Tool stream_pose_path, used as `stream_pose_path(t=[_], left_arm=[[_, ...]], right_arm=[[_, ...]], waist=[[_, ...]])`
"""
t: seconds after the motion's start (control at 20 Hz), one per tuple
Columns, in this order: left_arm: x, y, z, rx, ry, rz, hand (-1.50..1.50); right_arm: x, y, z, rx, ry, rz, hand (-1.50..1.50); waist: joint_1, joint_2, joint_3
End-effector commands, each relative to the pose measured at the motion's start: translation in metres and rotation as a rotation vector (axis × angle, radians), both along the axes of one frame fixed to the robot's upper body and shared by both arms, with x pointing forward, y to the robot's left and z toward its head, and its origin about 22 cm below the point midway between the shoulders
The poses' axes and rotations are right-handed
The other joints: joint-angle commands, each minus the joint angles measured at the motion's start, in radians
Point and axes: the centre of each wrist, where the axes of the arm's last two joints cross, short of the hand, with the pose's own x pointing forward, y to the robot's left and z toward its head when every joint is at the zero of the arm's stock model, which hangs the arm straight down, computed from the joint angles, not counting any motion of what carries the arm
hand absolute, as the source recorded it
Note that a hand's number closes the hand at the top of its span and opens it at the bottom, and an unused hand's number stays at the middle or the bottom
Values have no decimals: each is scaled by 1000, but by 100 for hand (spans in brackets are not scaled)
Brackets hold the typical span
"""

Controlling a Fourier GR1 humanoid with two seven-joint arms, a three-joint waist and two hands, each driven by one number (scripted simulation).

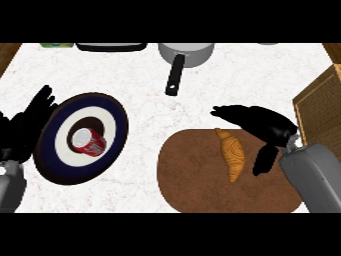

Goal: Pick the croissant from the cutting board and place it in the basket

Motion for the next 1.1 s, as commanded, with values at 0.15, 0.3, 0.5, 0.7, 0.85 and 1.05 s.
stream_pose_path(t=[0.15, 0.3, 0.5, 0.7, 0.85, 1.05], left_arm=[[6, -10, -13, -1, -4, 0, 0], [2, 1, -13, -2, -1, -10, 0], [13, 9, -7, -6, -4, -6, 0], [13, -7, 1, 3, 4, 1, 0], [5, -13, 14, -9, 6, -9, 0], [-1, -8, -3, -13, 0, -19, 0]], right_arm=[[1, -5, -9, 40, 39, 55, -150], [-3, 2, -15, 16, 50, 76, -150], [2, 0, -26, -15, 6, 66, -150], [-20, 10, -31, -25, -23, 24, -150], [-9, 22, -31, -81, -33, 35, -150], [-4, 14, -45, -120, -49, 87, 150]], waist=[[-1, 0, 0], [-1, 0, 0], [0, 1, 0], [-4, 0, 0], [1, 0, 0], [5, 0, 0]])
